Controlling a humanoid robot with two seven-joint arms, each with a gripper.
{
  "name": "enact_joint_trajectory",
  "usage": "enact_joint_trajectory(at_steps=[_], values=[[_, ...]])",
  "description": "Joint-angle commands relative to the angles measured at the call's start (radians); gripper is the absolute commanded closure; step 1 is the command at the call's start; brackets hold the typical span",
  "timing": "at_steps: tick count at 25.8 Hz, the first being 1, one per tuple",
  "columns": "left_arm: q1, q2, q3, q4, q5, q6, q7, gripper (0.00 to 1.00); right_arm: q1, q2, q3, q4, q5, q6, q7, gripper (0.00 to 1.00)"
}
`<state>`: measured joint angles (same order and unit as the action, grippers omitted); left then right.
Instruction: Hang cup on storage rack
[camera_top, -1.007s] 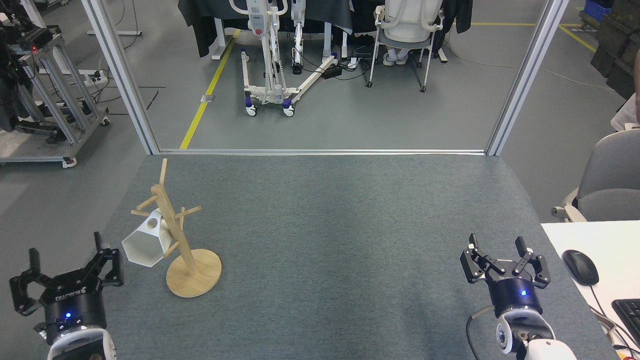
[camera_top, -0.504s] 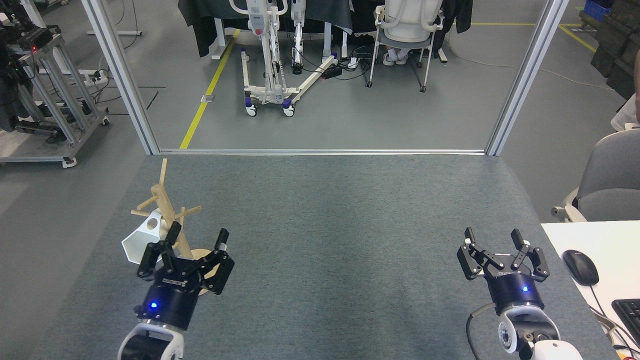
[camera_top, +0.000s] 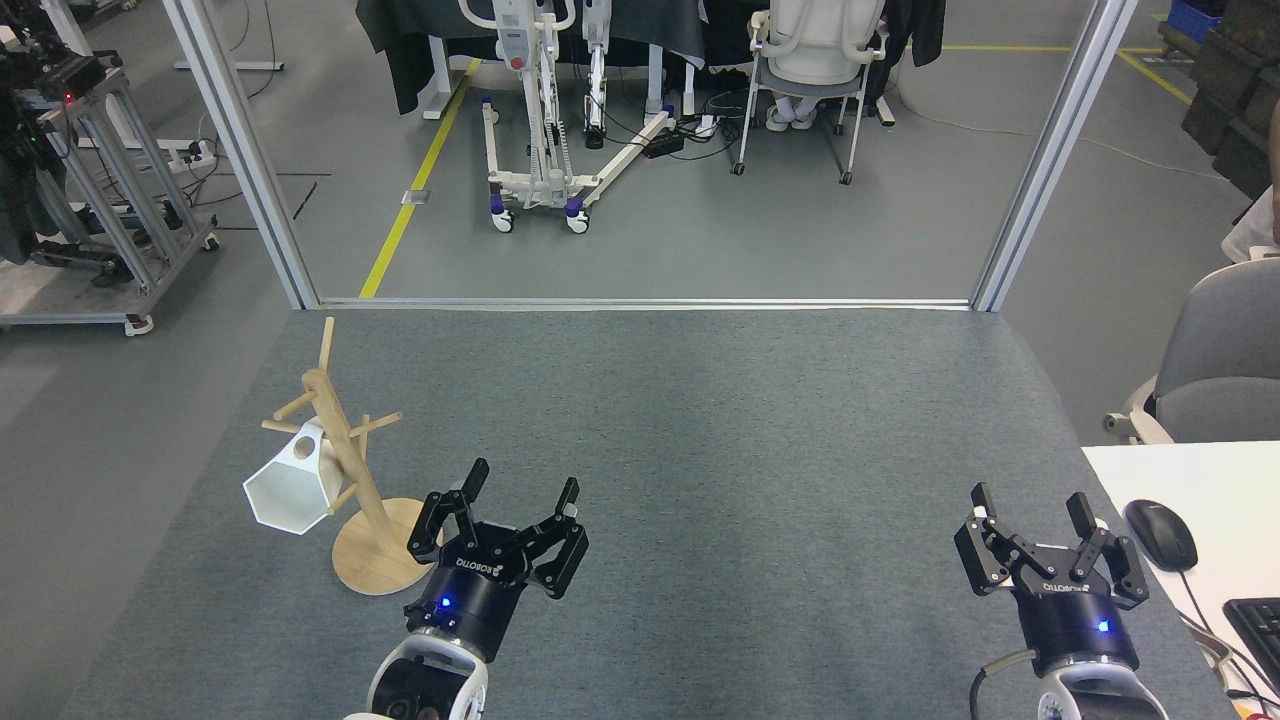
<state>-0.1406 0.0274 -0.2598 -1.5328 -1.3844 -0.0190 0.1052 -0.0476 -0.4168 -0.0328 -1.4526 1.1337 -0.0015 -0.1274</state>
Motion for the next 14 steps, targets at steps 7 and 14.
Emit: enact_joint_trajectory(at_steps=[7,14], values=[[-0.005,0.006,-0.004,0.014,-0.008,0.031,-0.007,0.00,0.002,-0.004,-0.013,0.008,-0.054,0.006,-0.001,0.01],[-0.004,0.005,-0.004,0.007,-0.007,0.031,-0.030,0.00,0.005,-0.002,-0.030,0.011,-0.054,0.000,0.000,0.01]])
